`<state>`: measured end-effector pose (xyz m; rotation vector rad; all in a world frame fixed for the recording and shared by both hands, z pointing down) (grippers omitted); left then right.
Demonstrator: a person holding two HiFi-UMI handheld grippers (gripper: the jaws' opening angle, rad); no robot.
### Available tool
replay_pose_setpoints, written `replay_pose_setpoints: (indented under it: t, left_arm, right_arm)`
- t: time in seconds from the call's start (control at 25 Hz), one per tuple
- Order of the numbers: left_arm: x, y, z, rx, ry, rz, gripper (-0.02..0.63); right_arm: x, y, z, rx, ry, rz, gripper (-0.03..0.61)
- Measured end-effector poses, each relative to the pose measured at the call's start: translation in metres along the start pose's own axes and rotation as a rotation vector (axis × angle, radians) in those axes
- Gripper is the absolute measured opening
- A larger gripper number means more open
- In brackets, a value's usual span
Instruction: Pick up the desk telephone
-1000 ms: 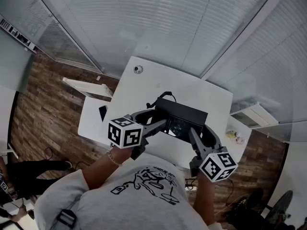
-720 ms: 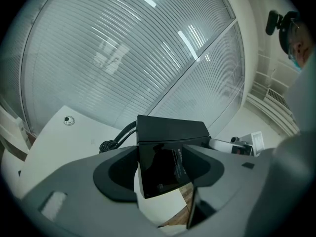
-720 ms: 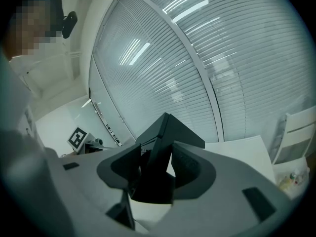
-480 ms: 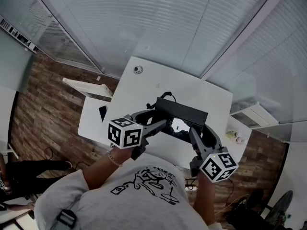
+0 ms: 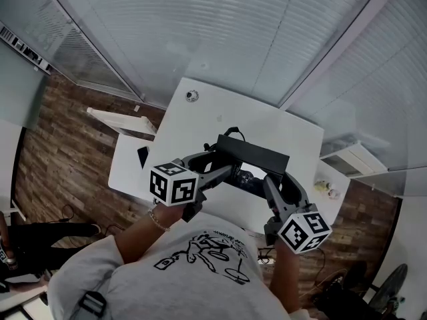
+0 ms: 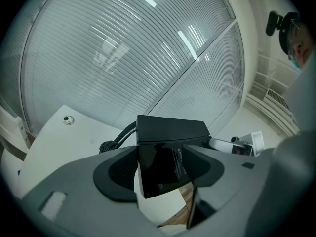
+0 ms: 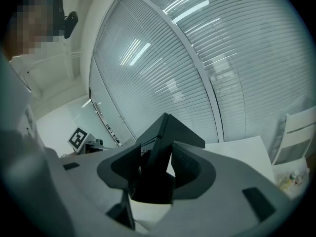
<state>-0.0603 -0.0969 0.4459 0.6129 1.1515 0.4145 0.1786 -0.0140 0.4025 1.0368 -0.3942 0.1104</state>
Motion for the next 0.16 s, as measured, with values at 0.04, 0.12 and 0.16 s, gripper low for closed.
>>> replay_pose_setpoints:
  t: [0.04, 0.12, 0.16]
  left_arm:
    - [0.0000, 0.0000, 0.0000, 0.000, 0.000, -0.001, 0.272]
    - [0.0005, -0.0002, -0.0002, 0.000, 0.001, -0.002, 0.272]
    - [0.0007, -0.0003, -0.0003, 0.001, 0.002, -0.002, 0.273]
  right_arm:
    - [-0.0004, -0.0005, -0.0002, 0.000, 0.001, -0.001, 0.182]
    - [-0.0011, -0.0017, -0.0008, 0.000, 0.003, -0.004, 0.181]
    - [-0.0015, -0.0024, -0.0011, 0.000, 0.004, -0.005, 0.181]
Point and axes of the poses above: the fingertips, and each gripper's own axes: z forward along the fingers, x to its right, y out of its underside, the point moved 9 cm from there along -z, backward along the fingers, and after that the axes turned 11 degrees about y, right-handed, at the moved point
